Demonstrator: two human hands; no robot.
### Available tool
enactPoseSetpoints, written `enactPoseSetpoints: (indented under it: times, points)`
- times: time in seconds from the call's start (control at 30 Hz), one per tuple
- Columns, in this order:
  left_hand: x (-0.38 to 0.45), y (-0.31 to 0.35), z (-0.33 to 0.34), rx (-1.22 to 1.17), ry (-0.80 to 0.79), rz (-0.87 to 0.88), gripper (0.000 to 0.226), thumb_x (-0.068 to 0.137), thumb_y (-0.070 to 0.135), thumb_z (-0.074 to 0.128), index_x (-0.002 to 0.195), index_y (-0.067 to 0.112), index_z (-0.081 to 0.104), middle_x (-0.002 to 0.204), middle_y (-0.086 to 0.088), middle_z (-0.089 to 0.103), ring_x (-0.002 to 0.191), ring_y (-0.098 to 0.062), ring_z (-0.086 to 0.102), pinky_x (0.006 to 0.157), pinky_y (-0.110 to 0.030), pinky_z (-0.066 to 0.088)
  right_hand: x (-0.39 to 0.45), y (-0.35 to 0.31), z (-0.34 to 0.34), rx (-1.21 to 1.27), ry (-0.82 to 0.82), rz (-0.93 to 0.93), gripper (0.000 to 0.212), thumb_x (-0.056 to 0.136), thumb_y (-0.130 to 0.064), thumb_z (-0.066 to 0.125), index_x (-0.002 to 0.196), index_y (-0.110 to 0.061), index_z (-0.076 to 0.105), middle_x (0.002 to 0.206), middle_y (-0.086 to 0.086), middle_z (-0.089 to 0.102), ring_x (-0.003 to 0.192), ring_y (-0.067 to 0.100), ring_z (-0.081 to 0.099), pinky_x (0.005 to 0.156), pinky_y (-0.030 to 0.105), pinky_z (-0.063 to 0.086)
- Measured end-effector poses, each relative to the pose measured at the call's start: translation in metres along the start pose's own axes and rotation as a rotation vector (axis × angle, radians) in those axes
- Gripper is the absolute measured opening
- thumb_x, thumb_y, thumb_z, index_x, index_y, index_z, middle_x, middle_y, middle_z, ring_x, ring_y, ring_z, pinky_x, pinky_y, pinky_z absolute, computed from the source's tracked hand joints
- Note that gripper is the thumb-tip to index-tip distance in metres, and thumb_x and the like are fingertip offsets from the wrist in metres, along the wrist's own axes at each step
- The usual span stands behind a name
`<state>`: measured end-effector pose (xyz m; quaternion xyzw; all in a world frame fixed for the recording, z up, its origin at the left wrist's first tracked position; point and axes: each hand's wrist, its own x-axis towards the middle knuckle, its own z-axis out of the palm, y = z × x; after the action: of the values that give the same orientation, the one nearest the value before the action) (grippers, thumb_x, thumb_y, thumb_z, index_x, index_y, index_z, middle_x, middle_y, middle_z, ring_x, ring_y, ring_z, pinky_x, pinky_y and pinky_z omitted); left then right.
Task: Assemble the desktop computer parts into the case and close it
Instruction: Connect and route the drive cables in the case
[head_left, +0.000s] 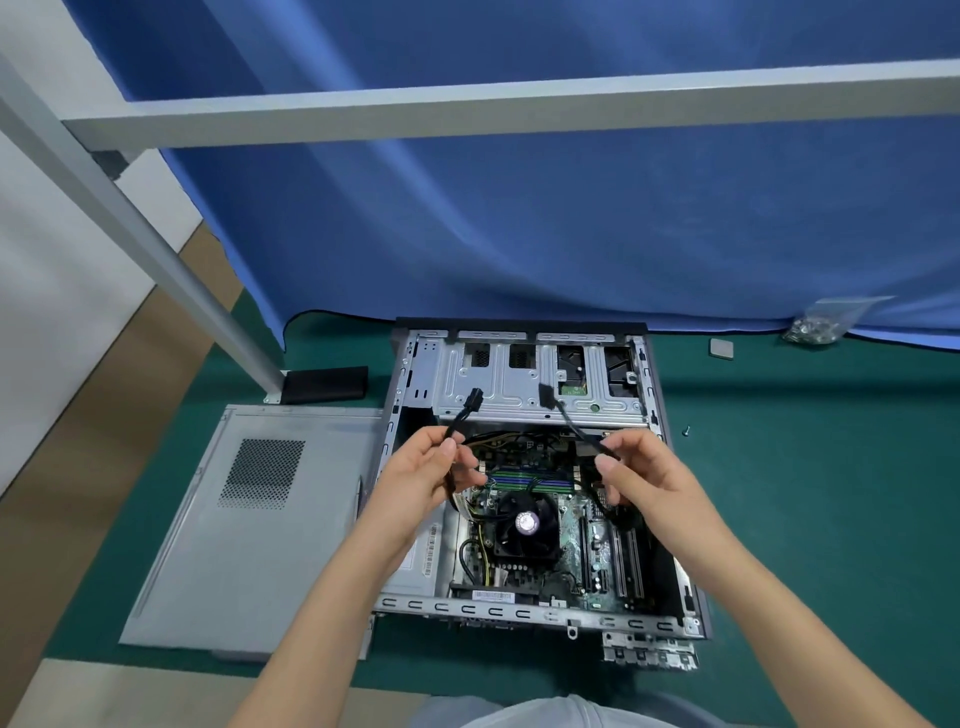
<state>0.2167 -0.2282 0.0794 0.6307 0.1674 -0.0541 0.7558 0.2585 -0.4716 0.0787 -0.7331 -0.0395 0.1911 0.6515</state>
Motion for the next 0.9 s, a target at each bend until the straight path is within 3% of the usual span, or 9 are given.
enactPoseSetpoints:
  times: [0.1,0.23,0.37,0.43,0.6,0.67,0.73,0.8,0.9]
  points:
    - [0.000,-0.001,0.008,-0.082,-0.018,-0.001,0.018,0.101,0.006,0.036,0.087,0.005,0.047,0.067,-0.004,0.057,0.065,-0.022,0.065,0.078,-0.037,0.058,-0.001,-0.004,0.002,-0.098,0.034,0.002,0.031,0.082,-0.049,0.058,0.078,-0.018,0.054,0.051,-0.007,0.047,0.048,0.011,0.043,0.048,0.013,0.037]
    - [0.003,-0.008,0.017,-0.015,0.053,-0.021,0.022,0.102,0.021,0.038,0.084,0.009,0.044,0.061,0.001,0.051,0.060,-0.020,0.065,0.076,-0.035,0.059,0.003,-0.003,0.005,-0.091,-0.020,0.031,0.014,0.087,-0.040,0.060,0.088,-0.027,0.064,0.049,-0.006,0.036,0.043,0.015,0.031,0.043,0.022,0.028]
    - [0.006,-0.017,0.013,0.231,0.105,0.001,0.020,0.103,0.027,0.034,0.092,0.012,0.044,0.062,-0.002,0.062,0.072,-0.021,0.072,0.074,-0.031,0.055,-0.003,-0.003,0.001,-0.223,-0.130,0.114,0.039,0.063,-0.066,0.067,0.096,-0.044,0.064,0.057,0.003,0.056,0.037,0.022,0.049,0.047,0.026,0.044]
    - [0.007,-0.022,0.007,0.404,0.121,0.050,0.017,0.104,0.027,0.033,0.095,0.017,0.043,0.068,0.000,0.070,0.073,-0.011,0.070,0.073,-0.025,0.049,-0.005,-0.001,-0.002,-0.227,-0.054,0.112,0.032,0.070,-0.064,0.063,0.095,-0.042,0.065,0.070,-0.001,0.065,0.038,0.027,0.057,0.056,0.037,0.054]
    - [0.009,-0.036,-0.004,0.754,0.084,0.112,0.015,0.102,0.035,0.035,0.090,0.027,0.038,0.088,0.017,0.071,0.036,-0.004,0.035,0.041,-0.019,0.035,-0.004,0.009,-0.013,-0.163,0.138,0.013,0.016,0.096,-0.026,0.052,0.111,-0.028,0.057,0.047,-0.007,0.044,0.043,0.019,0.055,0.063,0.039,0.050]
    - [0.012,-0.041,-0.003,0.920,-0.012,0.099,0.015,0.101,0.037,0.035,0.090,0.027,0.039,0.094,0.016,0.065,0.051,0.001,0.048,0.051,-0.021,0.044,-0.003,0.013,-0.016,-0.154,0.203,0.018,0.009,0.097,-0.023,0.051,0.102,-0.025,0.058,0.053,-0.008,0.046,0.047,0.011,0.051,0.067,0.039,0.053]
    - [0.016,-0.048,0.003,1.053,-0.117,0.116,0.016,0.100,0.038,0.035,0.089,0.028,0.040,0.110,0.010,0.061,0.096,-0.005,0.057,0.087,-0.032,0.050,-0.003,0.015,-0.019,-0.160,0.237,0.062,0.013,0.094,-0.030,0.056,0.085,-0.021,0.060,0.060,-0.004,0.052,0.055,0.008,0.052,0.074,0.038,0.051]
    - [0.020,-0.054,0.012,1.121,-0.192,0.194,0.015,0.101,0.036,0.034,0.088,0.030,0.038,0.136,0.010,0.048,0.135,-0.009,0.032,0.116,-0.035,0.023,-0.003,0.017,-0.022,-0.186,0.251,0.114,0.030,0.089,-0.039,0.060,0.068,-0.020,0.053,0.058,-0.002,0.058,0.063,0.016,0.056,0.075,0.039,0.047]
    - [0.028,-0.060,0.024,1.205,-0.237,0.218,0.019,0.103,0.035,0.031,0.091,0.022,0.040,0.146,0.005,0.039,0.127,-0.018,0.044,0.109,-0.035,0.031,-0.003,0.022,-0.022,-0.223,0.265,0.174,0.039,0.087,-0.038,0.064,0.067,-0.015,0.040,0.052,-0.008,0.048,0.065,0.020,0.050,0.076,0.043,0.050]
